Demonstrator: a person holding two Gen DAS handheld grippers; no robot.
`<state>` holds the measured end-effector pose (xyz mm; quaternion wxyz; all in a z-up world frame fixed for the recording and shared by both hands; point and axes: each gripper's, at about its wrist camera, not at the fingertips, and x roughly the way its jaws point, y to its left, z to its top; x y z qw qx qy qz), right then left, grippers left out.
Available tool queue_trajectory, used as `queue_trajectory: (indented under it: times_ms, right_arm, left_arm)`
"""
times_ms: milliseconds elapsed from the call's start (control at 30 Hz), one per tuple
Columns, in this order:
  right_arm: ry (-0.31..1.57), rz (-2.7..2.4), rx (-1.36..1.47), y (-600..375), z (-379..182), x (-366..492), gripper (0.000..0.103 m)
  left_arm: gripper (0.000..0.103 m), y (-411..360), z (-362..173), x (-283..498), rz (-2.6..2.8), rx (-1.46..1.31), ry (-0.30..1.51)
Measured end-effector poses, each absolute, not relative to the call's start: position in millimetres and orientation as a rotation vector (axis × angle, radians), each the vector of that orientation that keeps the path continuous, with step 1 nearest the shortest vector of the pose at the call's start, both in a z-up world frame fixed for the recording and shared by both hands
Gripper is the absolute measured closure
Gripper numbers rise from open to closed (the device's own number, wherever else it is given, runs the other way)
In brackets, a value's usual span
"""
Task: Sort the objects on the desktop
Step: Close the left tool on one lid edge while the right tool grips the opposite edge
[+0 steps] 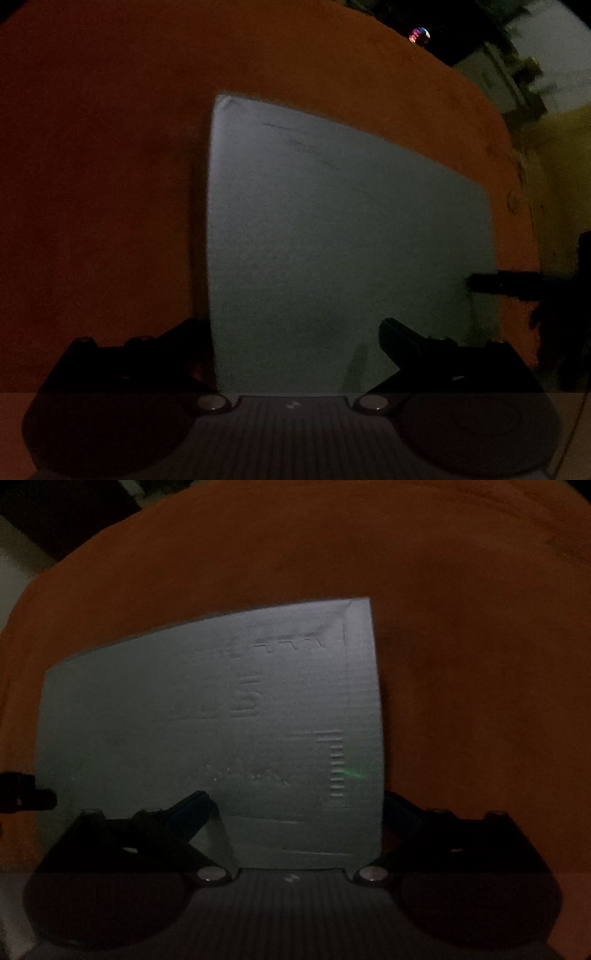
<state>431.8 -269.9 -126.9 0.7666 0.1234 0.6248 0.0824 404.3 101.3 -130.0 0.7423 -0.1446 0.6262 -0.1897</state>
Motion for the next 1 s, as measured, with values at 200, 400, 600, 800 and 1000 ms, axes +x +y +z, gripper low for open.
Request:
queue_trajectory:
  times_ms: [200, 400, 600, 800, 1000]
  right_arm:
    - [1.287, 0.139, 0.313, -277.9, -93.7, 434.0, 0.003]
    - [1.305, 0.139, 0.313, -274.1, -119.5, 432.3, 0.003]
    - [1.323, 0.185, 0.233, -268.1, -149.2, 423.7, 0.0]
    - [1.429, 0.256, 0.305, -291.5, -155.6, 426.5, 0.0]
    - [1.482, 0.235, 0.351, -297.7, -145.4, 427.5, 0.0]
  left_arm:
    - [0.001, 97.7, -105.2, 404.2, -0.378, -0.317, 1.361]
    - [0.001, 94.1, -133.6, 408.3, -0.328, -0.203, 1.402]
    - [0.001, 94.5, -157.5, 407.8, -0.348, -0.19, 1.438]
    - [0.0, 98.0, -175.3, 419.2, -0.431, -0.199, 1.538]
    - [0.002, 92.6, -168.0, 422.4, -0.43, -0.261, 1.538]
